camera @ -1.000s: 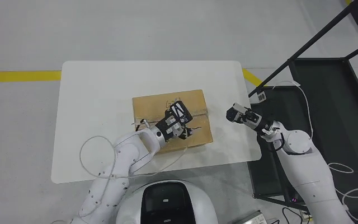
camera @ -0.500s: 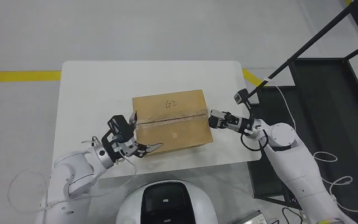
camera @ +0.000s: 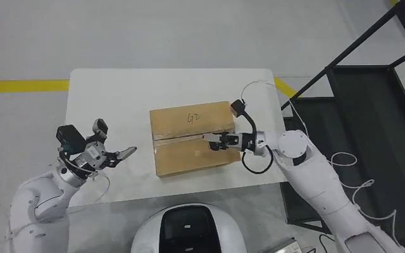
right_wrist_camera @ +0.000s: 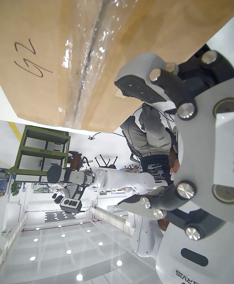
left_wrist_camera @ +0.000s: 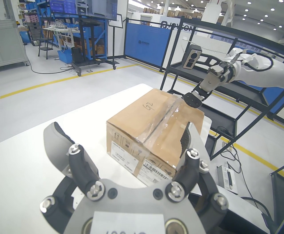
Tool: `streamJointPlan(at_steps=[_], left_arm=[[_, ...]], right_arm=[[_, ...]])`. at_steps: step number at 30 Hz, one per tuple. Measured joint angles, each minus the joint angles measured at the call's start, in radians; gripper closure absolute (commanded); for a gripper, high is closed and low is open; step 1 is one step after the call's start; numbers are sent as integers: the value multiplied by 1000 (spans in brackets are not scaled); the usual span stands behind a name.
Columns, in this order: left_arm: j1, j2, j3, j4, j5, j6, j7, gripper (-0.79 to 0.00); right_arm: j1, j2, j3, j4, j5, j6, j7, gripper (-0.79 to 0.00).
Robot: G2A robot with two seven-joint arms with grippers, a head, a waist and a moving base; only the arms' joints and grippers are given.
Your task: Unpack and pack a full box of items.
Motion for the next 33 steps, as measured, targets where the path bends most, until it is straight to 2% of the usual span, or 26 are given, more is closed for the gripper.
streamJointPlan(at_steps=[6, 10, 15, 20, 24, 27, 33], left_arm=[[-49, 23, -3, 51, -34, -47, -86, -785], [-76, 63, 26, 52, -131, -47, -204, -785], [-88, 114, 14, 57, -268, -47, -274, -785], [-82, 150, -24, 78, -338, -47, -255, -785], [-67, 171, -62, 86, -363, -47, -231, -785], [-49, 184, -82, 85, -369, -47, -212, -785], [-29, 202, -72, 98, -365, -47, -160, -785]], right_arm=[[81, -30, -98, 48, 31, 7, -24, -785], [82, -30, -99, 48, 32, 6, -23, -785], [82, -30, -99, 48, 32, 7, -23, -785], [76, -41, -116, 49, 112, 35, -36, -785], [132, -66, -186, 82, 150, 59, -44, -785], [193, -97, -264, 134, 158, 53, -64, -785], [319, -171, -414, 271, 163, 10, -117, -785]])
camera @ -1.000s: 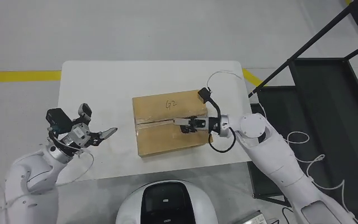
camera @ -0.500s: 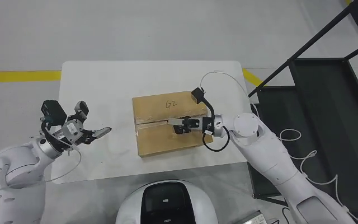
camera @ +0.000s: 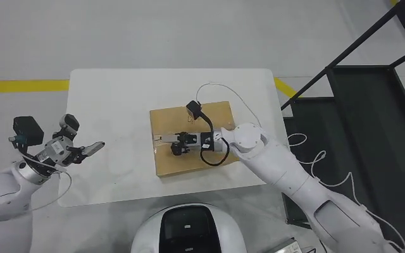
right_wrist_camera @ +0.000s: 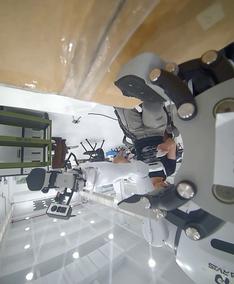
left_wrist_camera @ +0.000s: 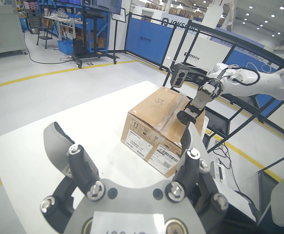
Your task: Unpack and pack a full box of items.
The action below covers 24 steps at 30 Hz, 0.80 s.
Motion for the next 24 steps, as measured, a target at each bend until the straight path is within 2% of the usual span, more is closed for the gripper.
streamJointPlan(at_steps=[4, 13, 18, 24], left_arm=[[6, 3, 22, 12, 46, 0, 50, -785], [7, -1, 52, 45, 170, 35, 153, -785], [31, -1, 44, 31, 217, 54, 196, -785], [36, -2, 64, 27, 253, 78, 225, -785]], right_arm=[[59, -42, -57, 59, 14, -21, -27, -785], [126, -104, -116, 144, 18, -14, -62, -785], [132, -111, -107, 171, -18, 3, -66, -785], [103, -93, -56, 147, -62, 38, -57, -785]])
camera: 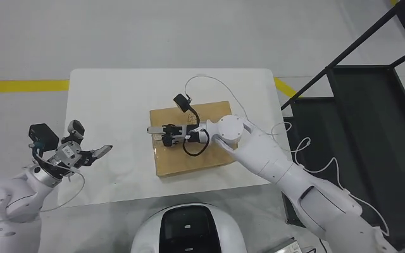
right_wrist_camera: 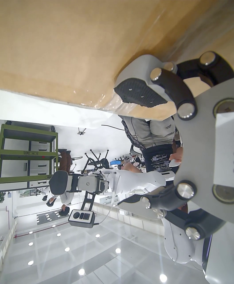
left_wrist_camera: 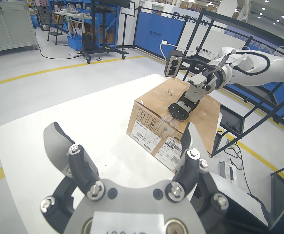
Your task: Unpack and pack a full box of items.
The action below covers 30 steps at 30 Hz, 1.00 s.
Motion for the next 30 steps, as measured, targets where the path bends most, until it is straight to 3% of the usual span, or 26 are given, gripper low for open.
streamJointPlan(at_steps=[30], left_arm=[[-19, 6, 80, -46, 75, 88, -8, -785]], right_arm=[[-324, 169, 510, -246, -168, 130, 92, -785]])
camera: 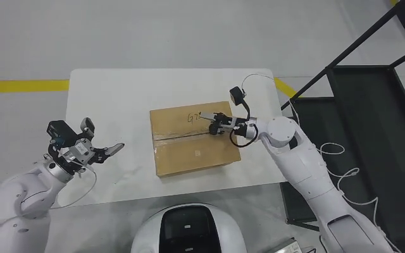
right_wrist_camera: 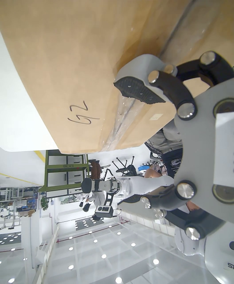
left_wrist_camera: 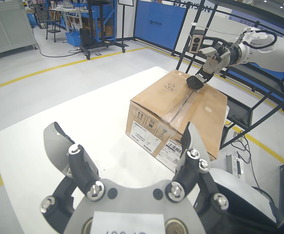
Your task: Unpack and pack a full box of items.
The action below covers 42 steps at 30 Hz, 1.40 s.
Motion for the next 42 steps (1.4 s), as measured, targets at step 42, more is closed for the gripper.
streamJointPlan(at_steps=[42], left_arm=[[-23, -5, 147, -11, 50, 87, 89, -785]], right_arm=[[-75, 10, 60, 55, 118, -148, 19, -785]])
